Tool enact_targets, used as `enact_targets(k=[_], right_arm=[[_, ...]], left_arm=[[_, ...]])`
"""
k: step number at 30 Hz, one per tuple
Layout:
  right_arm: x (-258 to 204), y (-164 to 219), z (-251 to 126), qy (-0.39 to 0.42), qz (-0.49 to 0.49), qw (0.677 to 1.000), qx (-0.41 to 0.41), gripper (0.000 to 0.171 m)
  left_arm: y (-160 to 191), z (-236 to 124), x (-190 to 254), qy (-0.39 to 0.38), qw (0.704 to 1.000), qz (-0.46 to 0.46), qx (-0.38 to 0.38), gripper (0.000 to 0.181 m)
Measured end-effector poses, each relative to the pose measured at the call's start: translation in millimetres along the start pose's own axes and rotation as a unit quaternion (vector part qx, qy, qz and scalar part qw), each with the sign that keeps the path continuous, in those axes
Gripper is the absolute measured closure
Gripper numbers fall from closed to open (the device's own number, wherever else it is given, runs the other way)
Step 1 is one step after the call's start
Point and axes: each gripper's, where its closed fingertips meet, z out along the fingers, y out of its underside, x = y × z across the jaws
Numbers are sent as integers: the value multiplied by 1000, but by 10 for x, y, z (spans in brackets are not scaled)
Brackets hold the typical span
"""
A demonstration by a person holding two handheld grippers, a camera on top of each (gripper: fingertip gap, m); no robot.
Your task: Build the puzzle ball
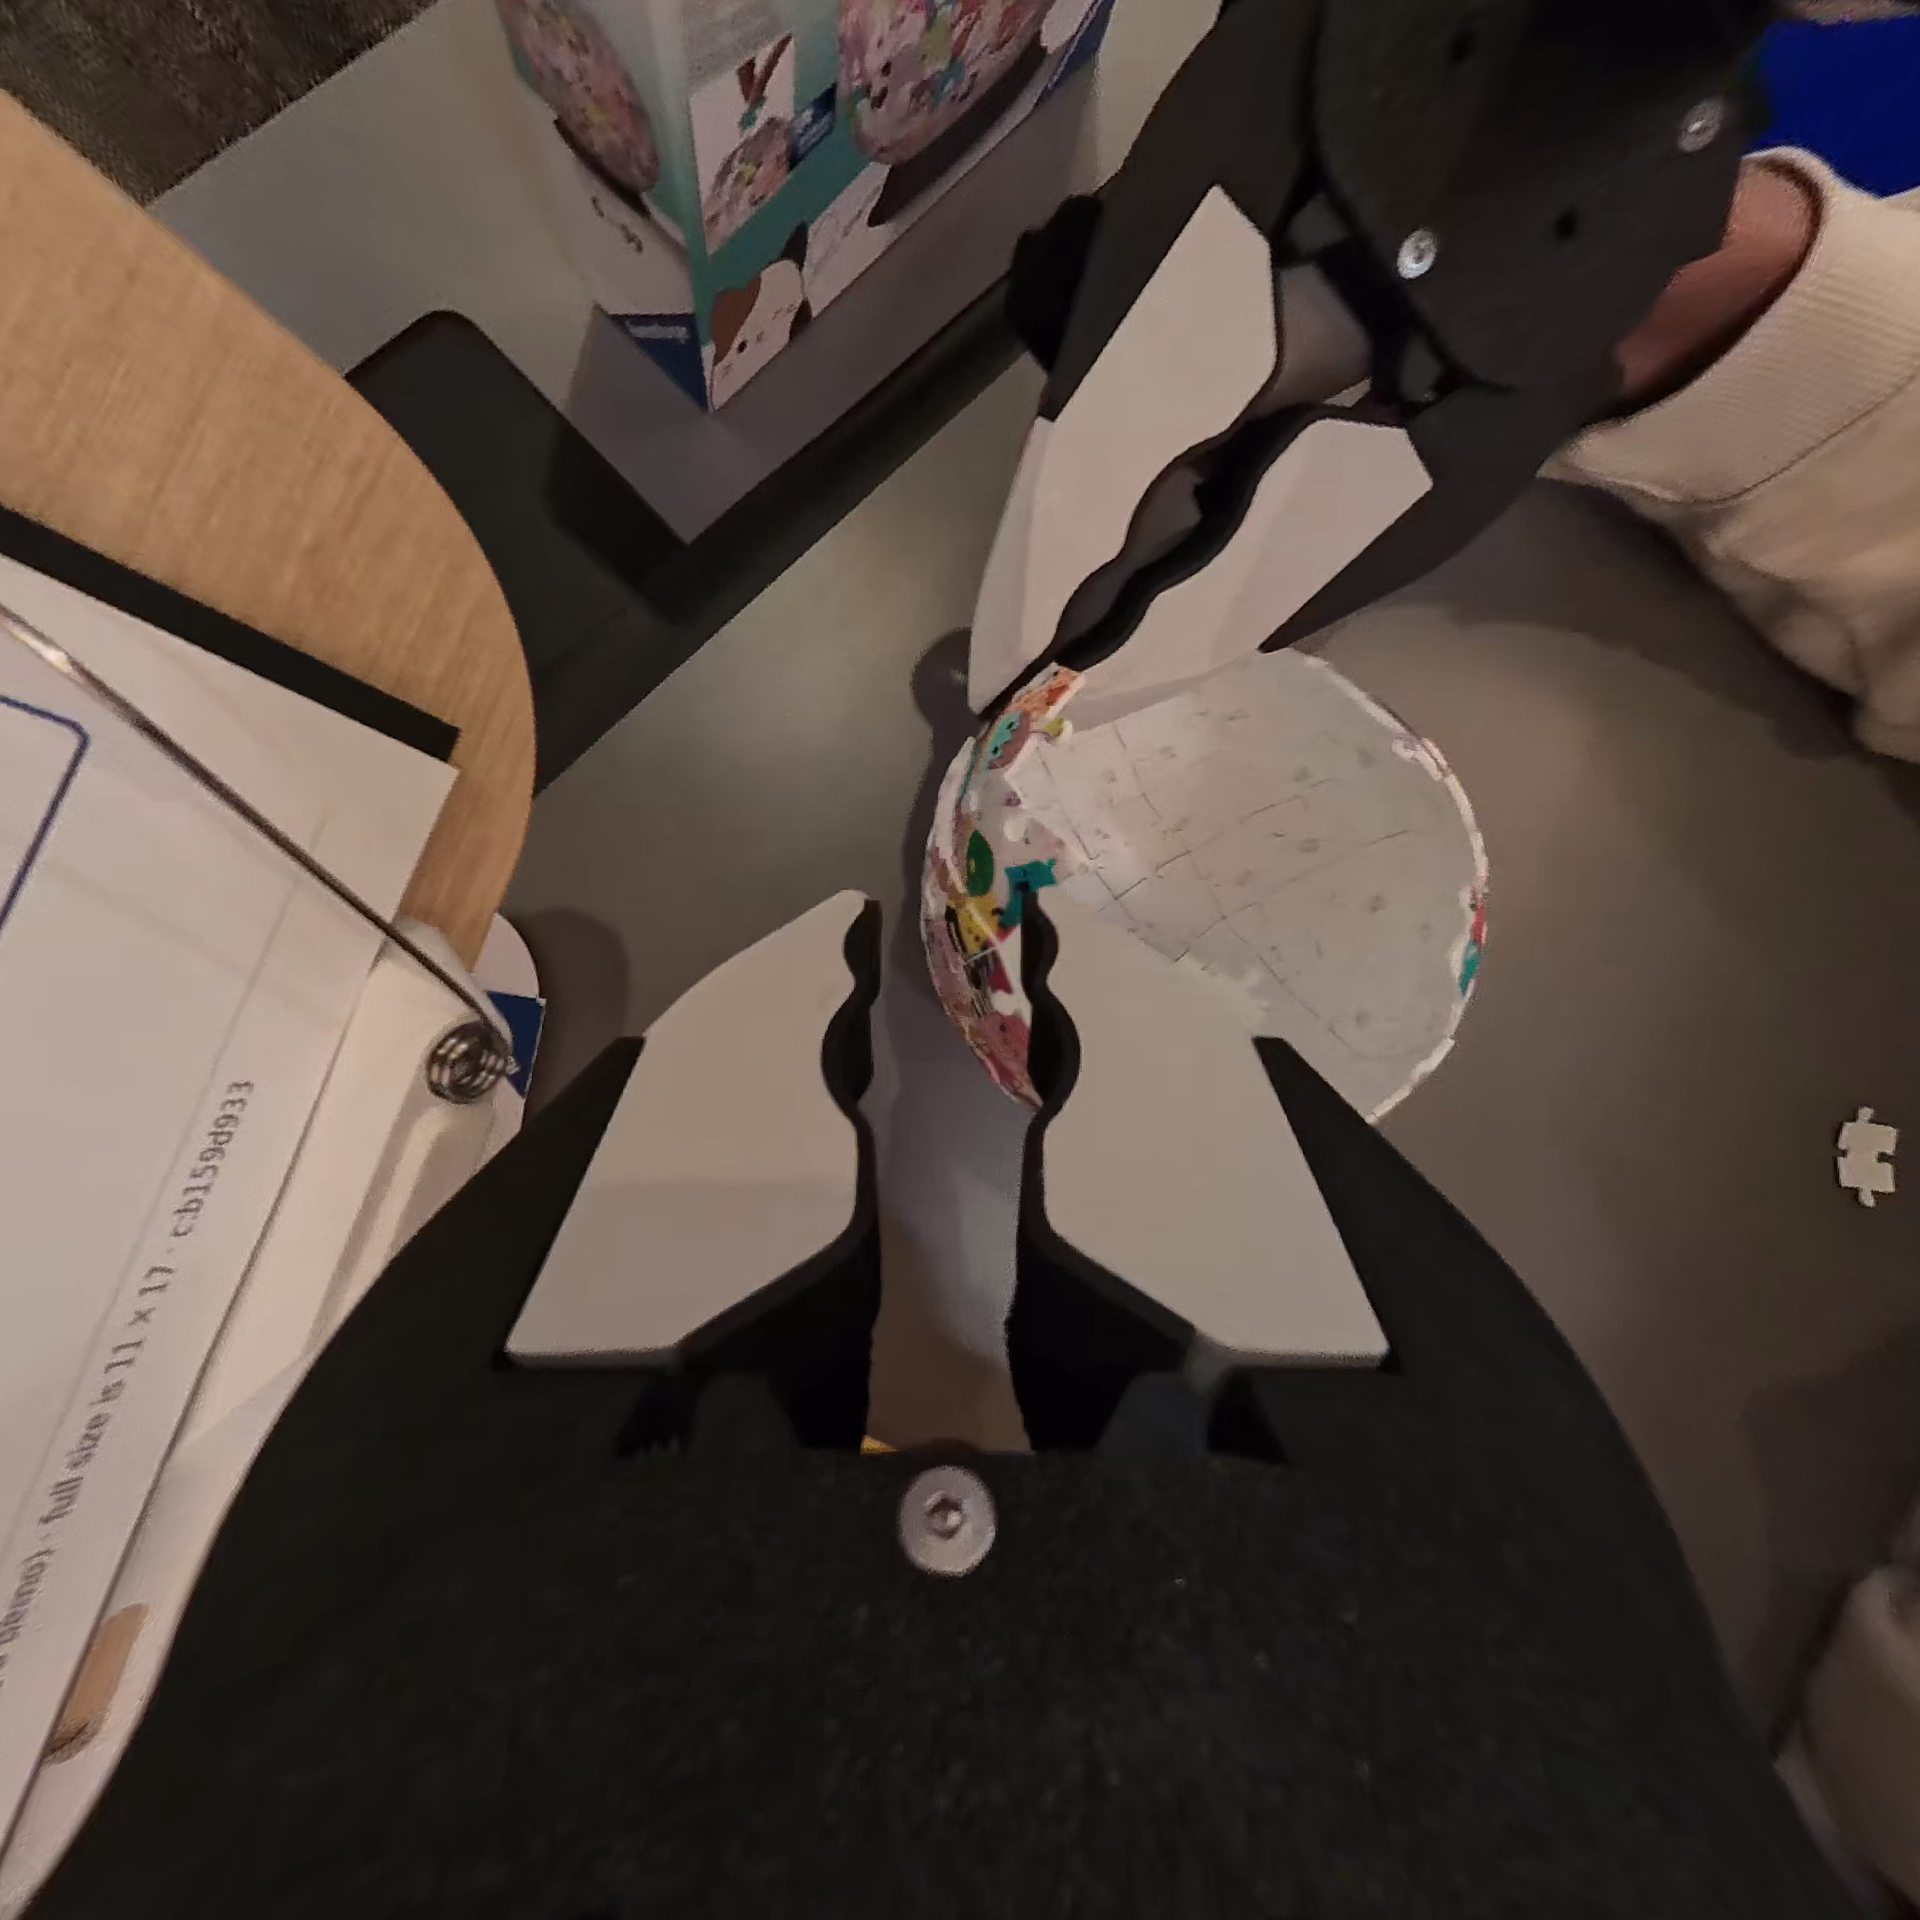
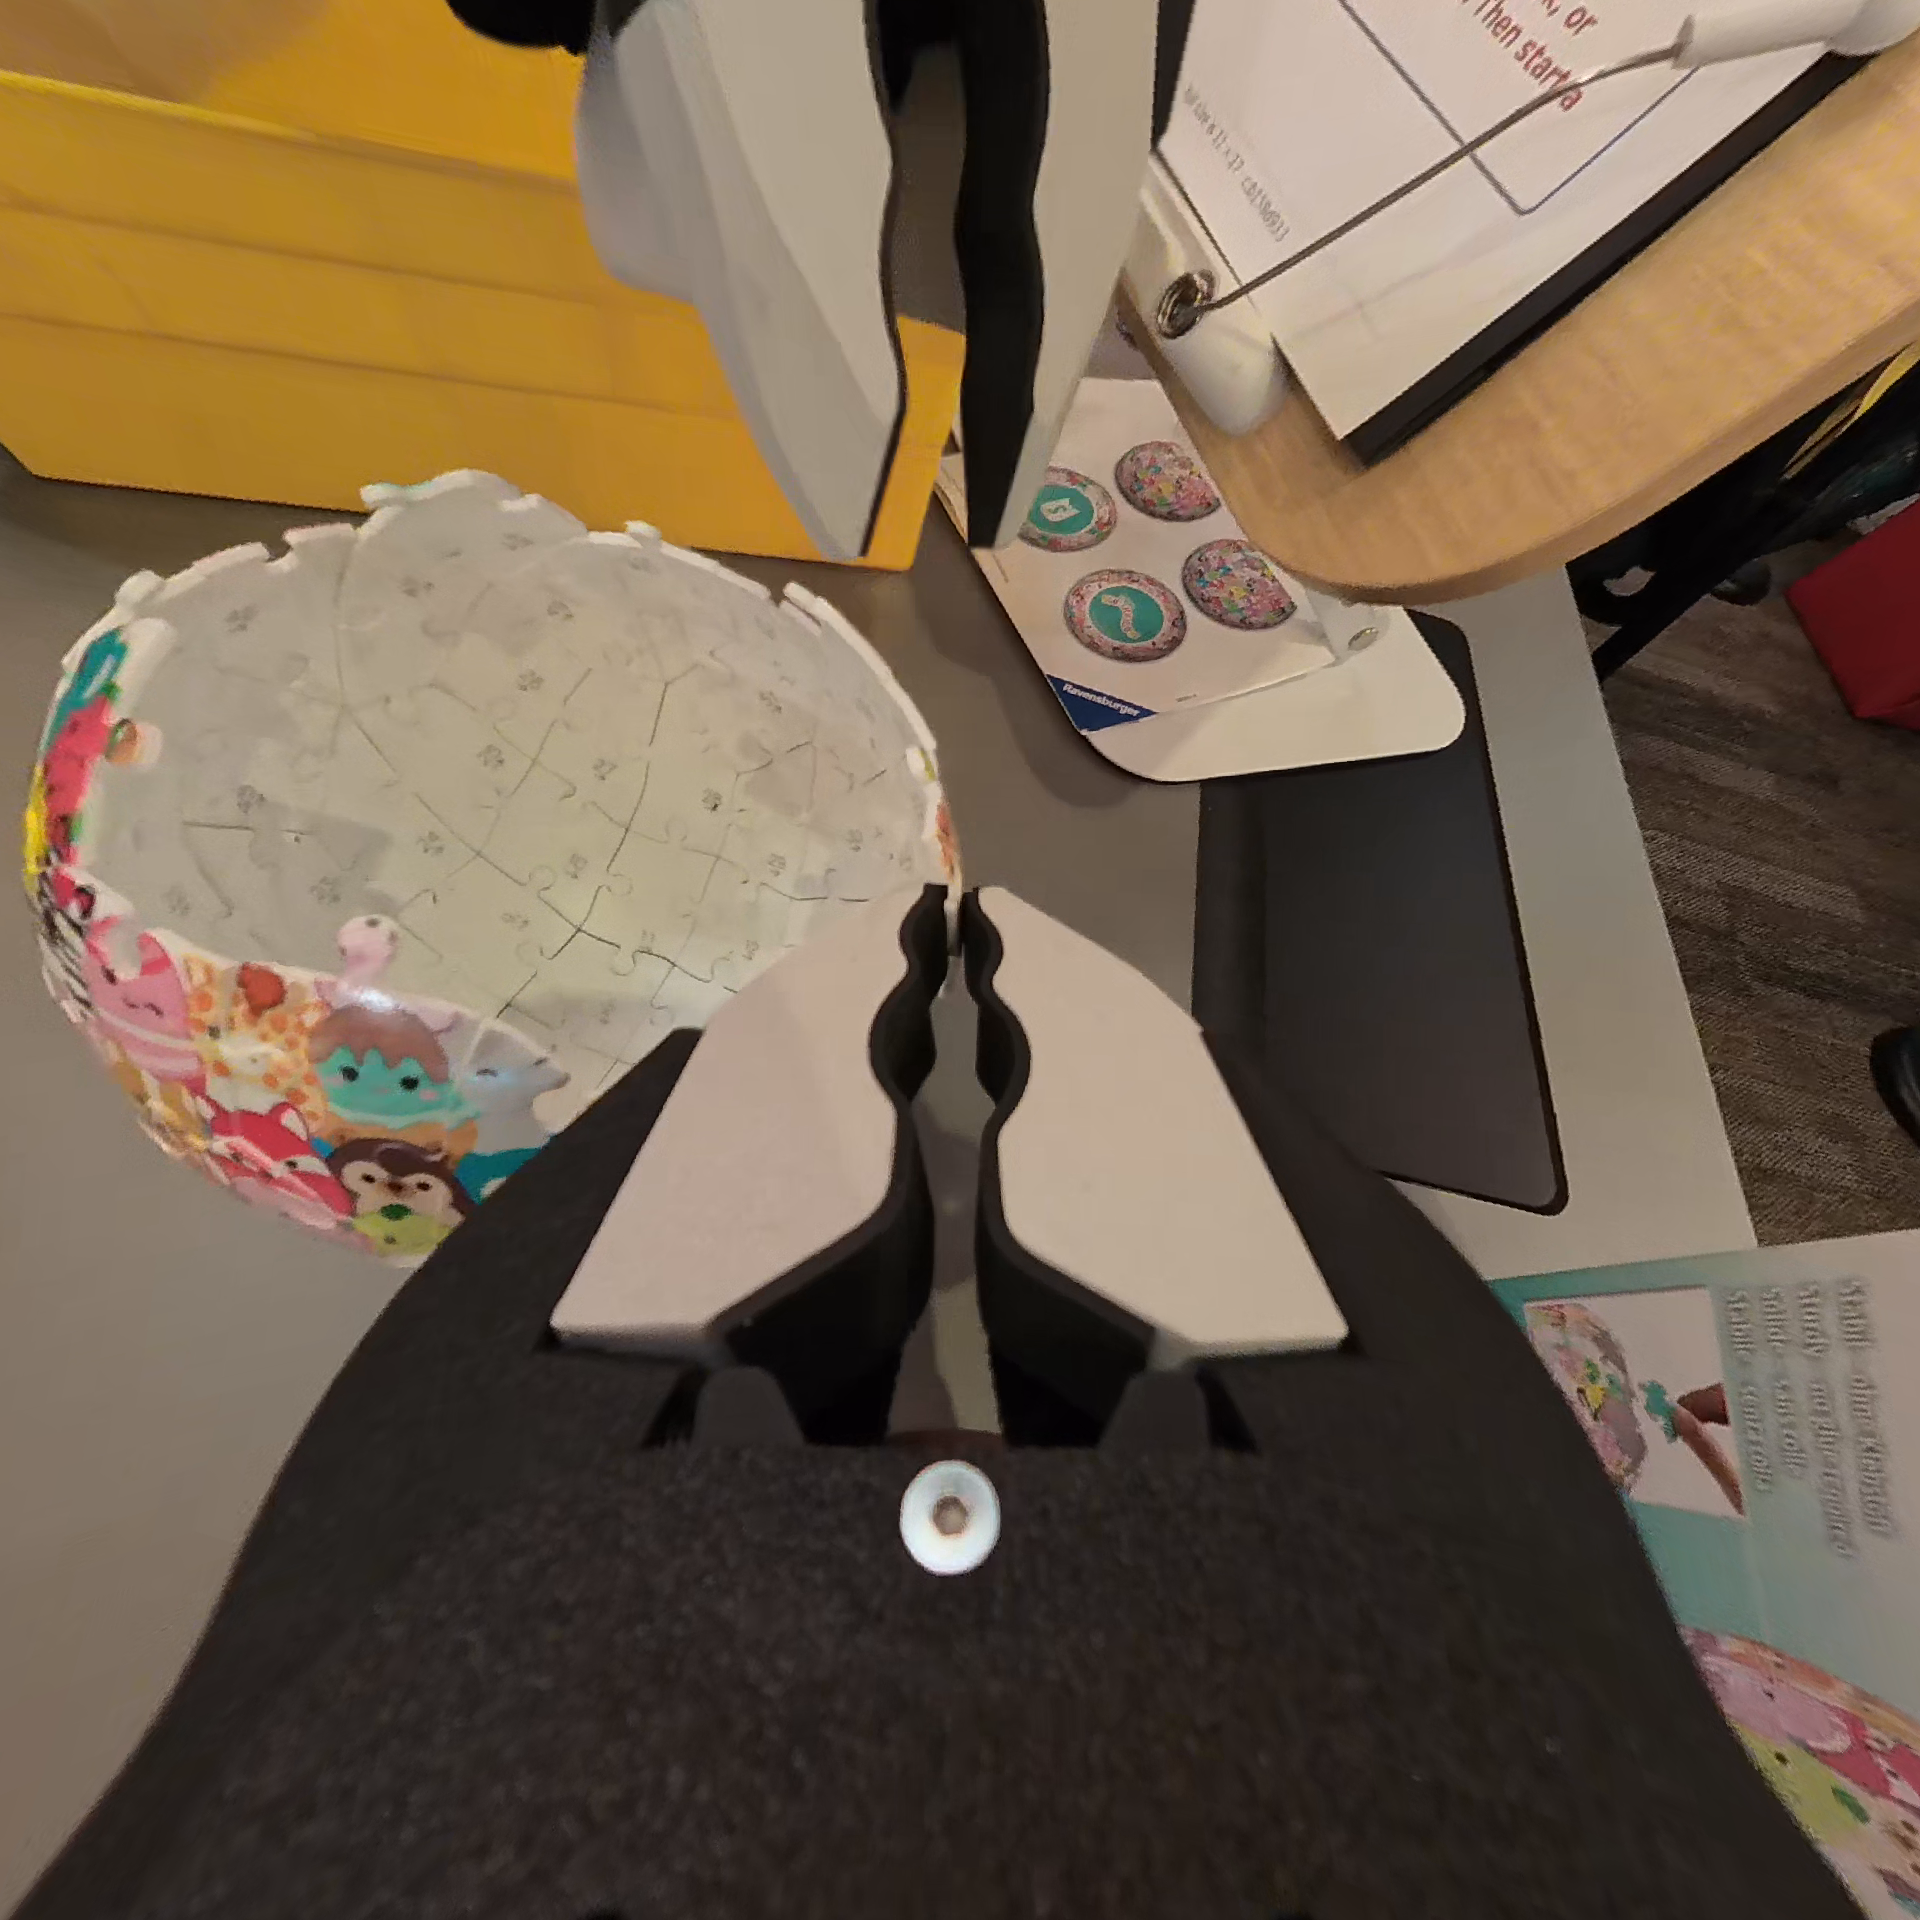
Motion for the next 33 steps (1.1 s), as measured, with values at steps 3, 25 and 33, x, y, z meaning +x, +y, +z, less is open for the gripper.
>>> enact_targets(k=[3, 25, 33], right_arm=[[5, 2, 3, 5, -3, 1000, 9, 169], [12, -24, 34, 10, 2, 999, 45, 169], [-26, -4, 9, -14, 9, 999, 45, 169]], left_arm=[[111, 68, 37, 10, 999, 5, -31, 155], [262, 181, 93, 59, 997, -6, -51, 169], [248, 191, 99, 67, 997, -11, -46, 167]])
